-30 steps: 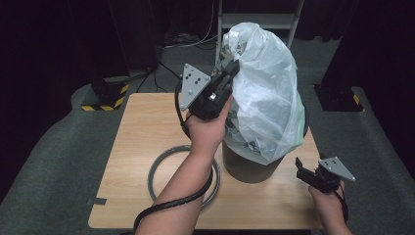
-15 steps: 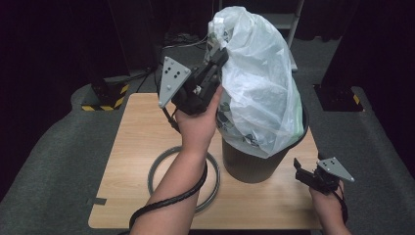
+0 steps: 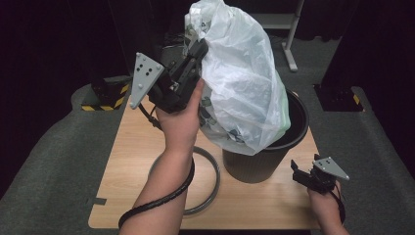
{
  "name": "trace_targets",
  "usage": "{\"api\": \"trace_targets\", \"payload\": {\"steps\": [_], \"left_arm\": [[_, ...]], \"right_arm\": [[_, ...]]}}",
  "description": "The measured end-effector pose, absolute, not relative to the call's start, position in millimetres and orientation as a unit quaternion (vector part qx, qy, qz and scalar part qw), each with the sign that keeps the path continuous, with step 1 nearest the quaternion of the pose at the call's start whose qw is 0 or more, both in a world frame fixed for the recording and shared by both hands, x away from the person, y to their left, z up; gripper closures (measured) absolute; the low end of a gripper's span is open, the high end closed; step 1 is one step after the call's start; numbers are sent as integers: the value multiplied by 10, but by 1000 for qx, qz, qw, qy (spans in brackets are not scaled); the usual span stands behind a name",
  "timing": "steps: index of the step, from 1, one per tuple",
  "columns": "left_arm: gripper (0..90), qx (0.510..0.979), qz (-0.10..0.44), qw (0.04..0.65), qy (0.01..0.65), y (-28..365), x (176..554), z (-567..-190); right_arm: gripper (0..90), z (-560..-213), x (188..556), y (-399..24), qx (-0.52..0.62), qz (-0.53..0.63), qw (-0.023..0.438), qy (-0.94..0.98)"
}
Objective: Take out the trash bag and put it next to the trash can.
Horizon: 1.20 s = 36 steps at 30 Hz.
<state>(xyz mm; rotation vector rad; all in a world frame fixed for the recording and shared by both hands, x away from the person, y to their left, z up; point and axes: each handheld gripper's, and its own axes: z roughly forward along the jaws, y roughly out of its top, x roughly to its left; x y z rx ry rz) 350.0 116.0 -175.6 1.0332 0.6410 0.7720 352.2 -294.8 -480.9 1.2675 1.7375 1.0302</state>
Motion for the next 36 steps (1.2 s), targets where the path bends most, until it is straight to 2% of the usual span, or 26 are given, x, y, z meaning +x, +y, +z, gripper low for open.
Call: {"api": "trace_targets", "payload": {"steps": [21,36], "left_arm": [[900,468,367,740,314,1473,3413,-1825],[900,468,374,720,350,1826,3357,-2043]], "right_arm": [[148,-4848,3540,-2910,493,394,363,686],[149,-4884,3567,-2862,486,388,355,697]]}}
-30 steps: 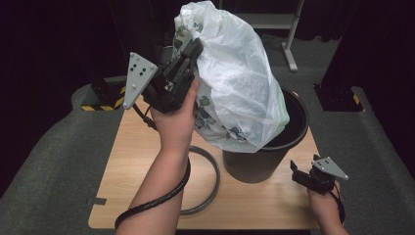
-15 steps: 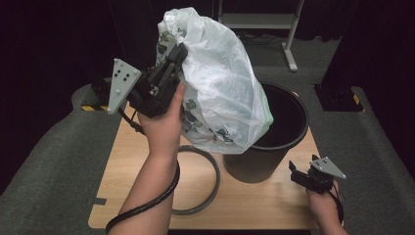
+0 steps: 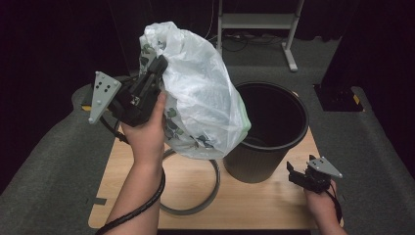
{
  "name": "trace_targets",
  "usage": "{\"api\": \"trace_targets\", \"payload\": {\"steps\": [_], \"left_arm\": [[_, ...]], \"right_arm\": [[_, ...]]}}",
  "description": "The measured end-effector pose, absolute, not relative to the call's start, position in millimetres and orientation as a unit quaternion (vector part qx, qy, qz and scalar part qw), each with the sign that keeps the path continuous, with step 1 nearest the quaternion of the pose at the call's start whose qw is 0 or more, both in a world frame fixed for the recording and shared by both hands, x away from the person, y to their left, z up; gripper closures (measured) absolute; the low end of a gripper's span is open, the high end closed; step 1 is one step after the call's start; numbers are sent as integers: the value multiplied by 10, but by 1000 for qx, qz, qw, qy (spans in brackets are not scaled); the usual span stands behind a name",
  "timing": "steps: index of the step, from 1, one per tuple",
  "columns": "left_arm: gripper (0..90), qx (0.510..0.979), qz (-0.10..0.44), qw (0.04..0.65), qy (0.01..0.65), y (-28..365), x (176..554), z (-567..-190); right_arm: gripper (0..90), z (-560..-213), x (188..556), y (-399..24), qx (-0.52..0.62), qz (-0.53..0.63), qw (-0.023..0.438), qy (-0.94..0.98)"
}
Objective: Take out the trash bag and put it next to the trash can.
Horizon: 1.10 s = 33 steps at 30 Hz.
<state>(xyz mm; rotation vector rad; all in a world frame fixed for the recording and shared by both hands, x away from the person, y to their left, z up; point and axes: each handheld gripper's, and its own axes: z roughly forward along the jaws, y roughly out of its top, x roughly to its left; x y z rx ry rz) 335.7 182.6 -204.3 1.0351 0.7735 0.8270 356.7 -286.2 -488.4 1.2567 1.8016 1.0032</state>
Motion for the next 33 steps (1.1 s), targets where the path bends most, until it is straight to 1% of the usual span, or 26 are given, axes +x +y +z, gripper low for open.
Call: {"api": "trace_targets", "payload": {"steps": [11,19,27,30,33], "left_arm": [[900,486,369,698,376,2011,3382,-2239],[900,495,354,685,400,2133,3461,-2356],[900,501,359,669,416,2214,3505,-2460],[900,503,360,663,422,2227,3519,-2496],[900,506,360,658,426,2237,3525,-2533]], "right_arm": [[148,-4974,3601,-2858,488,384,333,710],[148,-5096,3652,-2840,506,360,306,722],[152,-5199,3702,-2853,528,330,278,732],[158,-5231,3721,-2864,542,319,259,733],[158,-5234,3731,-2876,540,321,257,735]]}}
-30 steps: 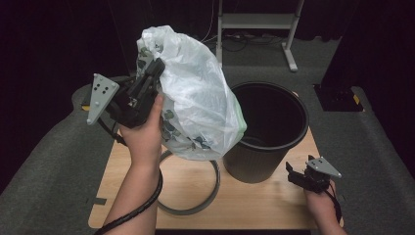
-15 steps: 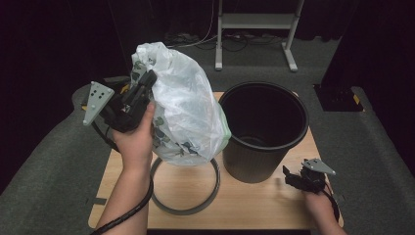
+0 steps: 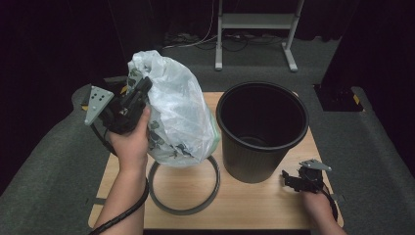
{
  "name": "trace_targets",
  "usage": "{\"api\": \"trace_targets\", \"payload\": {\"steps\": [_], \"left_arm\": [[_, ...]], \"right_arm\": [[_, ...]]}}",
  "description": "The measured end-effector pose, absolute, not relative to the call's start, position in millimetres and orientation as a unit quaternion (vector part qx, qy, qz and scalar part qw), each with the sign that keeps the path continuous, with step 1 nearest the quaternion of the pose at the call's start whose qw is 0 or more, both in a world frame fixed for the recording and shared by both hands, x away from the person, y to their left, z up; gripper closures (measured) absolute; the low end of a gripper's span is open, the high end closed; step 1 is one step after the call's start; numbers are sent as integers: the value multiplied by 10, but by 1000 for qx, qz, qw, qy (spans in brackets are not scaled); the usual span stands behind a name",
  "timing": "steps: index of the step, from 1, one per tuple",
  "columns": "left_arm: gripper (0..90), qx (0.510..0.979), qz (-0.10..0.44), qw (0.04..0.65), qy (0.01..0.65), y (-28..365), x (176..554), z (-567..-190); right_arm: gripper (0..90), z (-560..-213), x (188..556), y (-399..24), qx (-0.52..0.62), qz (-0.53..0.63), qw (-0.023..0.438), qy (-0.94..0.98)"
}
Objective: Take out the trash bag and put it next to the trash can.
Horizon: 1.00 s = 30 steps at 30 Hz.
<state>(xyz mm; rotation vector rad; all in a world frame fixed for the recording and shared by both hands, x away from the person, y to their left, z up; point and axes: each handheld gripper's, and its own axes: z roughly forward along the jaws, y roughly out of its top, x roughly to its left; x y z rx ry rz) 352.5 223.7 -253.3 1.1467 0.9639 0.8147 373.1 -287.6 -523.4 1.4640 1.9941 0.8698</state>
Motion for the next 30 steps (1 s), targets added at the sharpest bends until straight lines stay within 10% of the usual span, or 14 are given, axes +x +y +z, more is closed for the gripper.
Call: {"api": "trace_targets", "payload": {"steps": [30], "left_arm": [[900,549,379,564,486,2256,3865,-2868]], "right_arm": [[102,-5249,3799,-2804,551,312,243,735]]}}
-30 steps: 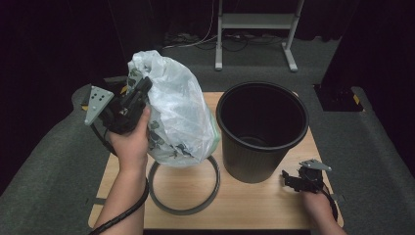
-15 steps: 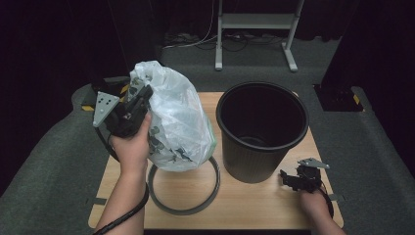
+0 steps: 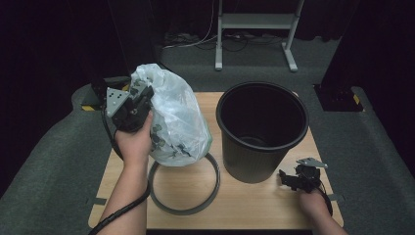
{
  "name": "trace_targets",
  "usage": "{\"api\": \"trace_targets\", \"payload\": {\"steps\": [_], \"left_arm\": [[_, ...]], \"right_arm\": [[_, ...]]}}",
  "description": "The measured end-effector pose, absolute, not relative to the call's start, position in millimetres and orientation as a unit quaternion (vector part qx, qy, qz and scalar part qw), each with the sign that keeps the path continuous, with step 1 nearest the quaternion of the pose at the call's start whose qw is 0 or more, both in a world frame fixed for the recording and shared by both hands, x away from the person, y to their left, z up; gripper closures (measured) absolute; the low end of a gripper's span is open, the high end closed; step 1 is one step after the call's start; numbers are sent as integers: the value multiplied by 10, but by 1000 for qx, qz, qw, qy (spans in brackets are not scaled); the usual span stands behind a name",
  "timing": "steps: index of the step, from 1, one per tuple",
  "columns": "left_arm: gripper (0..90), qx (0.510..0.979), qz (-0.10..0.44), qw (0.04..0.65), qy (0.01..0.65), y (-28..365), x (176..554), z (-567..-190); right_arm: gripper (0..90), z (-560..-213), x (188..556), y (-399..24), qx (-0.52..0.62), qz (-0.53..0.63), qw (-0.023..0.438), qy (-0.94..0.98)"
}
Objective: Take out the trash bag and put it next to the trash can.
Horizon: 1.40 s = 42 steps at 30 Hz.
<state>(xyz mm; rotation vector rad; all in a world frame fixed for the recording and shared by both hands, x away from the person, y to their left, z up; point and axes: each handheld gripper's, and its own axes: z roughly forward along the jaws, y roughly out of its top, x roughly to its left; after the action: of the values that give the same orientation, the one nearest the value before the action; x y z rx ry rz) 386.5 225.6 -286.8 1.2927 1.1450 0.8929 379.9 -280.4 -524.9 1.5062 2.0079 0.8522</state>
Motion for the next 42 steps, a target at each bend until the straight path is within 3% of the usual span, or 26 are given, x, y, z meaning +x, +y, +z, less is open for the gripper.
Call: {"api": "trace_targets", "payload": {"steps": [17,42], "left_arm": [[900,522,382,570,506,2270,4157,-3144],[900,534,398,528,527,1923,4750,-3392]], "right_arm": [[102,-5248,3799,-2795,552,311,244,734],[104,-5249,3792,-2784,545,313,244,739]]}}
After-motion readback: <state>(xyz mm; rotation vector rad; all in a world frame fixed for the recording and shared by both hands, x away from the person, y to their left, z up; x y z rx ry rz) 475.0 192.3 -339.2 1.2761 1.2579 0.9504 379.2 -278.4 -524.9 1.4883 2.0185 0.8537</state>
